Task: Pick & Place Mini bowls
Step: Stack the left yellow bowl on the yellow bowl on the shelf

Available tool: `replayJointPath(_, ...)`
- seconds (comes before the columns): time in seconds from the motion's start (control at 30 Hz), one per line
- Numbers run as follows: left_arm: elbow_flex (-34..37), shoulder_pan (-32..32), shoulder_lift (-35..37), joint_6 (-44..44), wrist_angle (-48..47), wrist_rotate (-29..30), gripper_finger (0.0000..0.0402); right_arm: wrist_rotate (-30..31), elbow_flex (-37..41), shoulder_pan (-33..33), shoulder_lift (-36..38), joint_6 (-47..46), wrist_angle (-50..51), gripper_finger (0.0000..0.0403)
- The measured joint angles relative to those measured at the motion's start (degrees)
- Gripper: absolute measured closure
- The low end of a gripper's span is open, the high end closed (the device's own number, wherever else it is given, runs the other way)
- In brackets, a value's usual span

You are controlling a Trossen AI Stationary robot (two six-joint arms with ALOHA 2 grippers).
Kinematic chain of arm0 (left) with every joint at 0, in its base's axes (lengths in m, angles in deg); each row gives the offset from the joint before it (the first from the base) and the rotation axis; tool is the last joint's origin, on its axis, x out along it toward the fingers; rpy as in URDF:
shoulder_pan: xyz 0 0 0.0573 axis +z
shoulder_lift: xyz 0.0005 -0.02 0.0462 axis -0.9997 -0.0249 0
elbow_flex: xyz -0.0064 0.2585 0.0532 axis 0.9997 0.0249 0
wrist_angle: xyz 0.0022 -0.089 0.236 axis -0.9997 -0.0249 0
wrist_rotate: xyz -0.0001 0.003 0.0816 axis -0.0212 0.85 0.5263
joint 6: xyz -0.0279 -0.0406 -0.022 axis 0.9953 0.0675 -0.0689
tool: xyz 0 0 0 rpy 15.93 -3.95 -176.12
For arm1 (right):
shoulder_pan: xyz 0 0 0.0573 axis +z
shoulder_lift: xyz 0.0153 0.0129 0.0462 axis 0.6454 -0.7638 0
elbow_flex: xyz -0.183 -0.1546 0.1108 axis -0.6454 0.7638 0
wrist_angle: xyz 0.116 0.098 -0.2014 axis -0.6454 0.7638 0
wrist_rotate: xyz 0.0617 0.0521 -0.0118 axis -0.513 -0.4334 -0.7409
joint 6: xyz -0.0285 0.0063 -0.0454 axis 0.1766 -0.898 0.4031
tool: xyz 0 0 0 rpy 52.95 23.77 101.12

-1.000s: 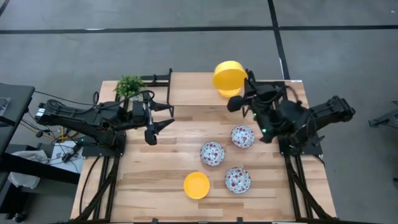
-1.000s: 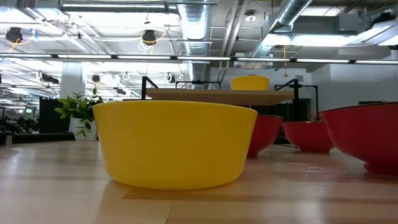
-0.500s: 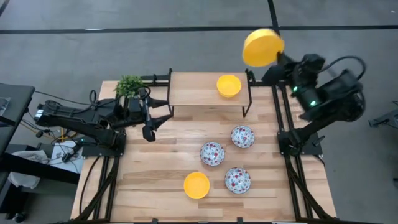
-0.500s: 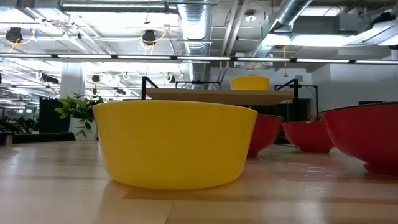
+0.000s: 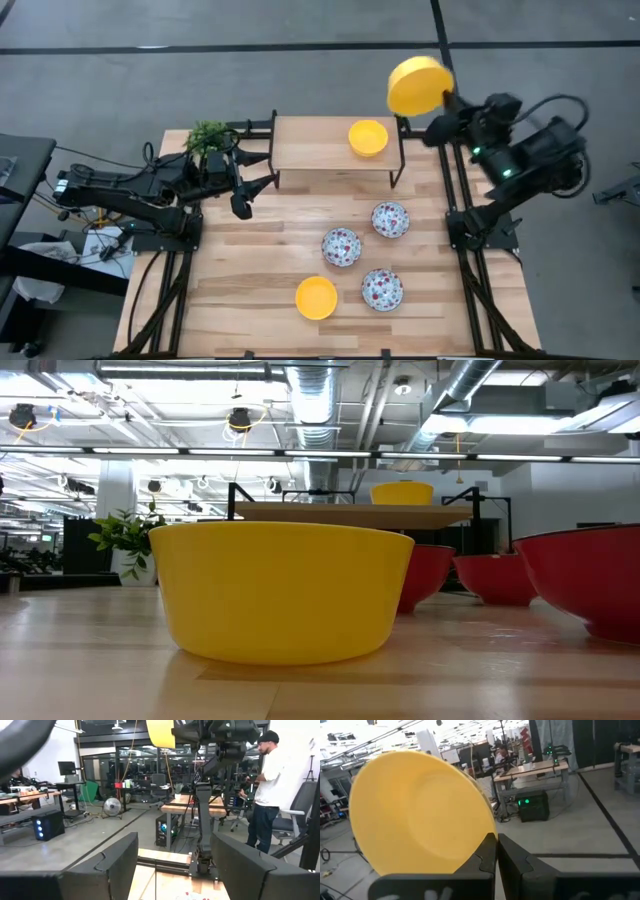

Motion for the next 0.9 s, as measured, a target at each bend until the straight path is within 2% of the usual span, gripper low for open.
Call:
replayJointPath(0.2, 0.0, 0.0, 0.0, 1.0, 0.0, 0.0, 0.0156, 0.0, 4.7, 5.1, -1.5, -7.2, -0.9, 0.0403)
replayJointPath(0.5, 0.0, 0.0, 0.0, 1.7, 0.0, -0.1, 0.0156, -0.7, 5.7, 12.1, -8.7, -18.6, -1.0, 0.0403)
replayJointPath(0.63, 0.0, 0.0, 0.0, 2.1, 0.0, -2.2, 0.0156, -2.2, 5.7, 14.9, -12.2, -26.0, -0.8, 0.0403)
replayJointPath(0.9, 0.0, -0.1, 0.0, 2.2, 0.0, -5.6, 0.0156, 0.0, 5.7, 18.8, -16.8, -35.0, -1.0, 0.0403)
